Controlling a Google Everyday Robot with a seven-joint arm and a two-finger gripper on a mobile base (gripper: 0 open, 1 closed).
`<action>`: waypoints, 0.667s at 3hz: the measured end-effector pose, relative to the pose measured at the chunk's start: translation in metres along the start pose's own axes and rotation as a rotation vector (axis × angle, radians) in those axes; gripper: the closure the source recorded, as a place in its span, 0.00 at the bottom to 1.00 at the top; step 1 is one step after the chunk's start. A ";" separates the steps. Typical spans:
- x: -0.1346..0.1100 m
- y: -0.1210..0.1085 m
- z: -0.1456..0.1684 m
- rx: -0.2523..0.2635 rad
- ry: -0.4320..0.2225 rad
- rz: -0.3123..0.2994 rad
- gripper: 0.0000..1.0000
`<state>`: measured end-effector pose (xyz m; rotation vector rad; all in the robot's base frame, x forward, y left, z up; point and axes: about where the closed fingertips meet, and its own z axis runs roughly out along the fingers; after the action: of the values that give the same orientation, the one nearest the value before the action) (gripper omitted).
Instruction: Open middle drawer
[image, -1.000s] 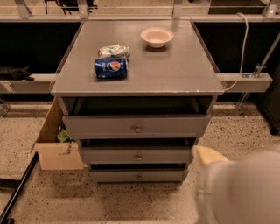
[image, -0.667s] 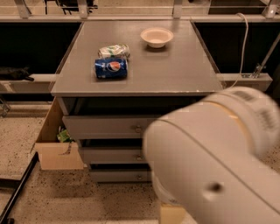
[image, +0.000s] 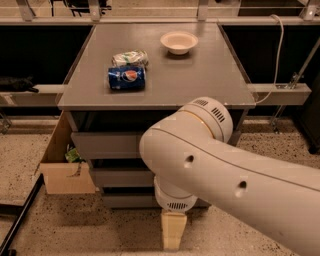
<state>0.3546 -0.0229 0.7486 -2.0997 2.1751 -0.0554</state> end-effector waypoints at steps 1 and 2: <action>0.000 0.000 0.000 0.000 0.000 0.002 0.00; 0.011 -0.006 0.026 -0.060 0.021 0.038 0.00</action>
Offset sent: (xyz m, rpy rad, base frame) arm 0.0305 -0.0304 -0.0923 -0.0473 0.2293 -0.1235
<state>0.3629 -0.0324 0.7224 -2.0976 2.2548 -0.0089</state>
